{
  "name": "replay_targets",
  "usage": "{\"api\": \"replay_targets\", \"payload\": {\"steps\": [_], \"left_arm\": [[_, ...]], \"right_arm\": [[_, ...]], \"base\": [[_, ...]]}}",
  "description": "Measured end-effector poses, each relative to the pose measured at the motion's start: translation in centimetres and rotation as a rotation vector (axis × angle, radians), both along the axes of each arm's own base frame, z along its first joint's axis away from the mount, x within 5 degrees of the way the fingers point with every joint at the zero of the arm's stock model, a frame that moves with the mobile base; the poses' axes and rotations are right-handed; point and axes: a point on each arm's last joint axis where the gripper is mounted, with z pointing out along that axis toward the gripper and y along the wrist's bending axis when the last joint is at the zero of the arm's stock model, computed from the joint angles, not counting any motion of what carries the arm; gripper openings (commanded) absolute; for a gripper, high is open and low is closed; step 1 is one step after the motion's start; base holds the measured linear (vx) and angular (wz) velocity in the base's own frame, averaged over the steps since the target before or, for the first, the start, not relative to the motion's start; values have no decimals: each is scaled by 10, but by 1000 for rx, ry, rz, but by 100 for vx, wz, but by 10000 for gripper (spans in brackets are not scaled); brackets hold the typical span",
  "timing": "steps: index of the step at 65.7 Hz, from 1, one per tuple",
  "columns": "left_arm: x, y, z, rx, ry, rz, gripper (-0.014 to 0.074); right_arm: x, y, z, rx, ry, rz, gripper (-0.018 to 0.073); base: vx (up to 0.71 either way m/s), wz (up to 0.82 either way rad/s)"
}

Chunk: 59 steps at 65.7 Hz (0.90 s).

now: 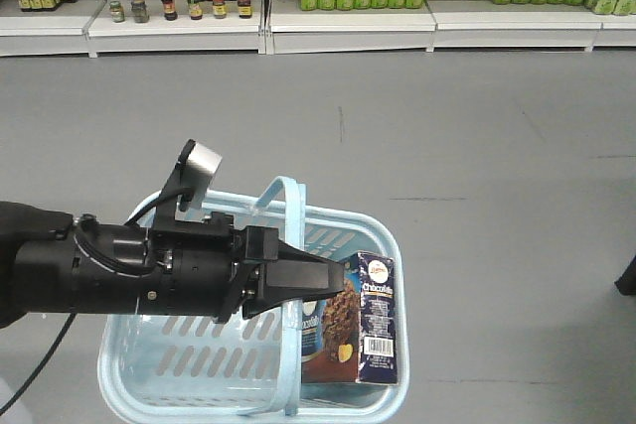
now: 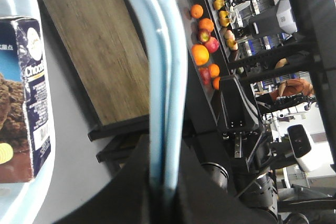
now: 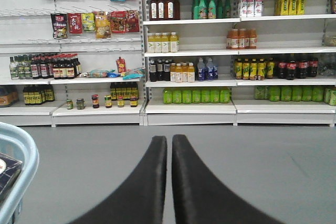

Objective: Left arm holds basket, right arm returns cookies
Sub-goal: 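Hold the basket with the left gripper while driving toward the shelves, then hold the basket with the left gripper while turning past the drink shelves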

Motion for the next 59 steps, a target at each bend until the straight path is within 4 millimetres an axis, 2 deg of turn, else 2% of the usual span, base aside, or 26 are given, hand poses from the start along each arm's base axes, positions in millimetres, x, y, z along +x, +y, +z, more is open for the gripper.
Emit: {"api": "replay_targets", "payload": {"steps": [59], "left_arm": [[0, 0, 0, 0, 0, 0, -3]], "right_arm": [[0, 0, 0, 0, 0, 0, -8]], "base": [[49, -1]]}}
